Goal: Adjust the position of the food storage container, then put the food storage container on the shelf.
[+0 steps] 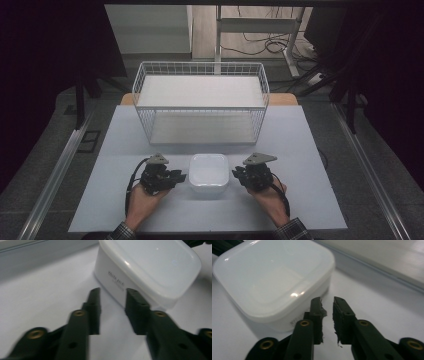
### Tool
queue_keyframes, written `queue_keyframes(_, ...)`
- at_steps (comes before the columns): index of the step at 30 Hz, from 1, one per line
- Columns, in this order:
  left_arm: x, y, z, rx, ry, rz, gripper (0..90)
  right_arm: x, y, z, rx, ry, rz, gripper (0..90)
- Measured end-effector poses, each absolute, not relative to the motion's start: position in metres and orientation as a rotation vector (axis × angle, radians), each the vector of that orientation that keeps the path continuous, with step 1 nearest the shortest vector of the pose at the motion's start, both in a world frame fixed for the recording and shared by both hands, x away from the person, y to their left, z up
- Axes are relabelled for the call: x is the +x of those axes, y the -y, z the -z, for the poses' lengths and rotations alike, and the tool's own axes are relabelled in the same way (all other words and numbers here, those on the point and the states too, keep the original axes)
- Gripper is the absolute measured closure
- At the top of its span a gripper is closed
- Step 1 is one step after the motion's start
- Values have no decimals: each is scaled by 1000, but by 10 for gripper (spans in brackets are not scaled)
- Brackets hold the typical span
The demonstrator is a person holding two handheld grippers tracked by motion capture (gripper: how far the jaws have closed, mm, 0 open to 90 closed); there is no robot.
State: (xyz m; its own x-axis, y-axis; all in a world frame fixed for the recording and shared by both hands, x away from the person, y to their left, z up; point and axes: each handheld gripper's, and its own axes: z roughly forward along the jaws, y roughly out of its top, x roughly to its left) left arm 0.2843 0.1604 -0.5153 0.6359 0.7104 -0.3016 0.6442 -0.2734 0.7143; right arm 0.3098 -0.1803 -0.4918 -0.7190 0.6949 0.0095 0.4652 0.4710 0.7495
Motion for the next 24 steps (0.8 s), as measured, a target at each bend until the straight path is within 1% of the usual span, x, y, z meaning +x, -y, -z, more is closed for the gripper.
queue_keyframes(1,281,-164,514,1999,-1048,-104,572,309,183,491,991,-2420,-1112,711)
queue_keyframes(4,274,-169,512,2029,-998,-164,402,302,194,487,998,-2385,-1165,618)
queue_keyframes(7,270,-172,514,2022,-995,-173,278,296,201,483,982,-2367,-1180,477)
queue_keyframes(9,269,-173,515,2018,-993,-174,219,292,204,484,974,-2370,-1184,371)
queue_keyframes(11,267,-172,515,2024,-984,-185,189,290,207,486,968,-2380,-1184,291)
queue_keyframes(14,264,-169,517,2061,-956,-199,144,287,211,493,972,-2392,-1157,215)
queue_keyframes(16,262,-167,519,2095,-930,-208,118,288,212,496,978,-2399,-1149,179)
queue_keyframes(19,262,-166,520,2098,-914,-199,82,289,210,497,975,-2395,-1164,126)
queue_keyframes(24,265,-169,521,2043,-918,-116,2,289,209,498,940,-2393,-1155,74)
